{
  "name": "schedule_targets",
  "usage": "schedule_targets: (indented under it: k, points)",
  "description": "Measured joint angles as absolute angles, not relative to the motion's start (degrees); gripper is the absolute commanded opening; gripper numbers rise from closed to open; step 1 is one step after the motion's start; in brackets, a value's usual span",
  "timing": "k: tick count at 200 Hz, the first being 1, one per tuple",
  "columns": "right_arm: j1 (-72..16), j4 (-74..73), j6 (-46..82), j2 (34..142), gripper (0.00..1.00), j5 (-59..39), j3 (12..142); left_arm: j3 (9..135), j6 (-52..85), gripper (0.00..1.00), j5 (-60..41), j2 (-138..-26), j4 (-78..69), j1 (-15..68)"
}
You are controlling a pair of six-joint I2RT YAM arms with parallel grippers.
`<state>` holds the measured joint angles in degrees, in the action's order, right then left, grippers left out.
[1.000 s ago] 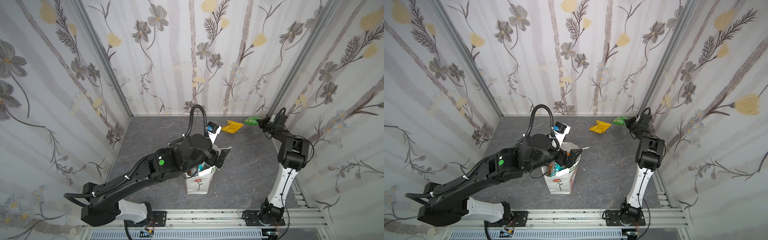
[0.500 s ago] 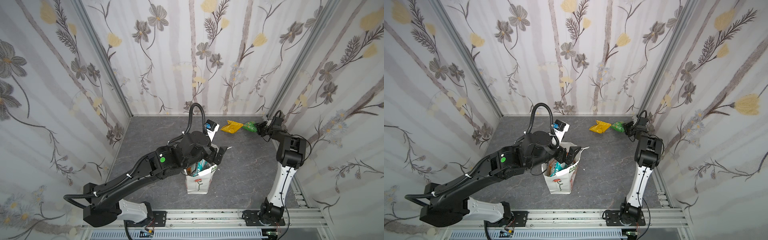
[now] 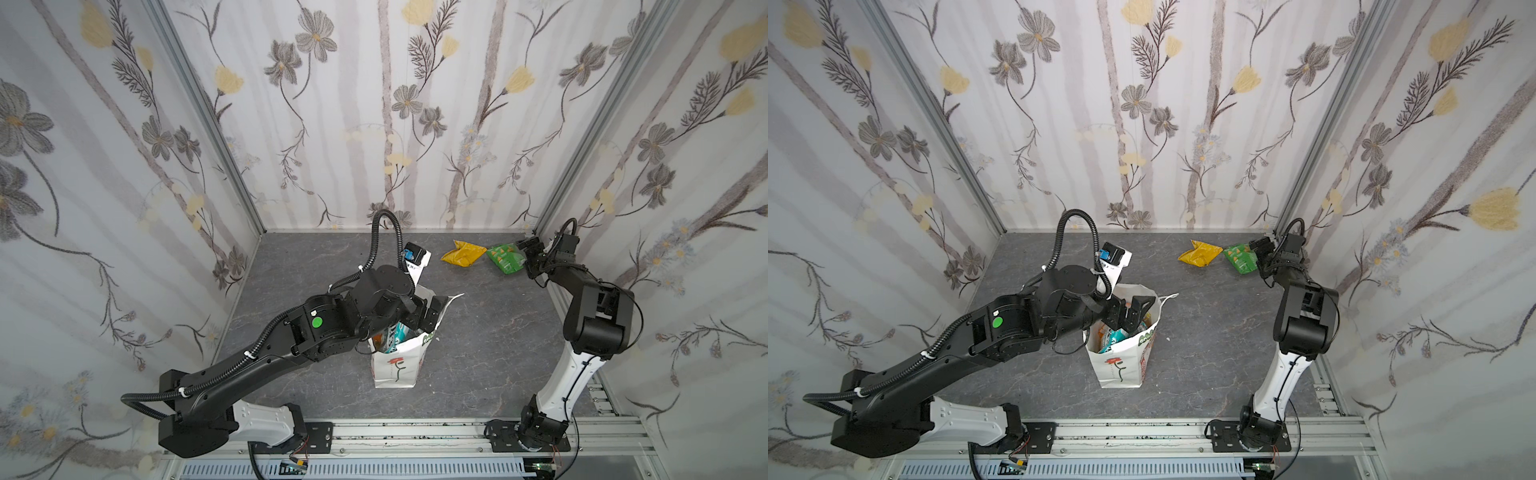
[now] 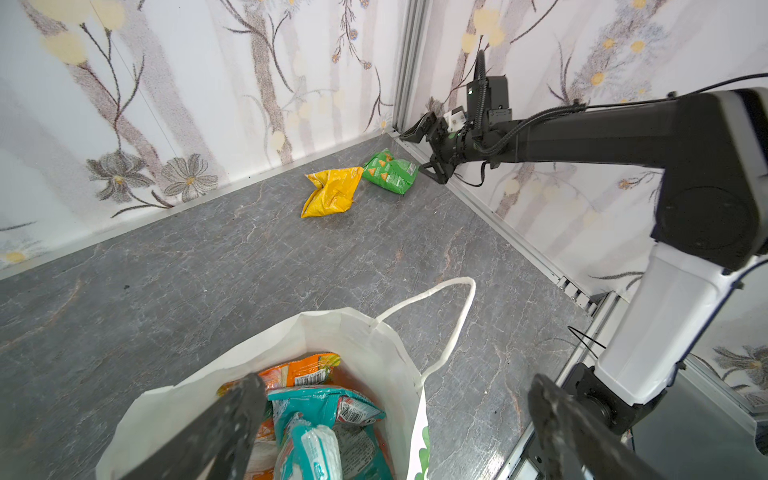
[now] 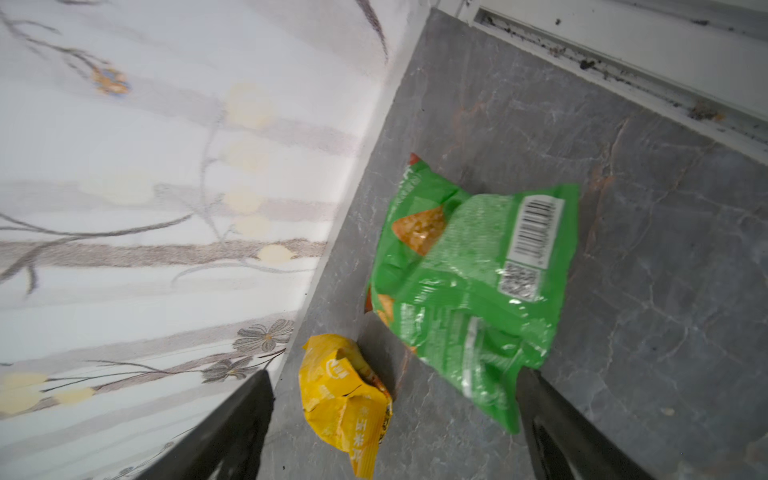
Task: Take the snacks out of the paper bag
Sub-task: 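Carry the green packet beside the yellow packet and release it with the right gripper, then swing the right gripper back to the bag while the left gripper grasps the teal packet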
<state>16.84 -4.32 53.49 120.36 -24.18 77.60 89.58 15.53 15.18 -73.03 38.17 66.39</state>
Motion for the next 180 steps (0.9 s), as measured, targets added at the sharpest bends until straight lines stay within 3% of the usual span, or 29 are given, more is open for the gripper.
schedule_targets:
  k: [114,180]
  points:
    - [6.1,-15.6,54.4,88.9,0.96,-39.0,69.5,87.0,17.0,1.0,23.1,-70.0,43.1,65.5]
    - [-7.6,-3.0,41.0,74.5,0.99,-42.1,72.8,86.2,19.8,1.0,22.7,-70.6,46.0,64.4]
